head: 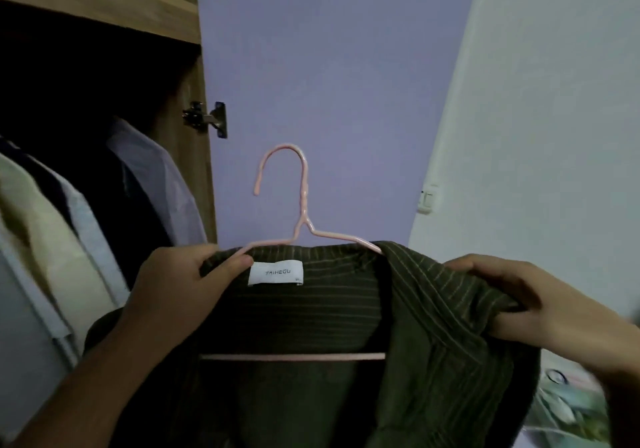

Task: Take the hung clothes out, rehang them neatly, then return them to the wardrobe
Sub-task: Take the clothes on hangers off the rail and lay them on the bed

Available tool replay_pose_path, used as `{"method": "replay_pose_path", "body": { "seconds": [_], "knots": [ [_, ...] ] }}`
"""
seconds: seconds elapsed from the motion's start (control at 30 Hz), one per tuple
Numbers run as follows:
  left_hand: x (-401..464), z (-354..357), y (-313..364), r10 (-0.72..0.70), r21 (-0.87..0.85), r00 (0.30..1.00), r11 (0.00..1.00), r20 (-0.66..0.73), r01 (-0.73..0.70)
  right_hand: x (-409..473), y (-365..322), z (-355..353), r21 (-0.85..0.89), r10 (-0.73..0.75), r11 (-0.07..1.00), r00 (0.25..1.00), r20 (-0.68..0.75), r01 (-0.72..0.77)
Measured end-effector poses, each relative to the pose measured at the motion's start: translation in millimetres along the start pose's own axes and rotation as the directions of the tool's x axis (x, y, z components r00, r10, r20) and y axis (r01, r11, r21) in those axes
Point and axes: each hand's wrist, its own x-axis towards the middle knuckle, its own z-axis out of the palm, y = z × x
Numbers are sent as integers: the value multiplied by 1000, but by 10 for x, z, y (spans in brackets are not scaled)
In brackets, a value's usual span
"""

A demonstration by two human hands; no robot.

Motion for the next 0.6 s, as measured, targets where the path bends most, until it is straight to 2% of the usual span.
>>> {"method": "replay_pose_path", "body": {
  "seconds": [0.13,0.2,0.27,0.33,0.5,0.6],
  "knots": [
    [-13,206,212,78,-73,995,995,67,-73,-611,-40,62,156,138,981,983,-123,-118],
    [-25,337,380,101,-123,990,988,100,-89,-946,-9,103,216,242,959,930,-277,-185],
    [-60,496,575,145,-175,978,978,148,-118,-1240,-25,170,284,357,926,818,-451,-248],
    [-116,662,791,187,-230,960,963,208,-138,-1467,-68,229,285,411,910,736,-538,-300],
    [-395,1075,1412,292,-429,885,896,363,-119,-2084,-61,303,45,335,868,516,-788,-495],
    [-648,1296,1845,383,-528,816,842,433,-115,-2636,-31,334,13,302,786,366,-880,-618]
  ]
}}
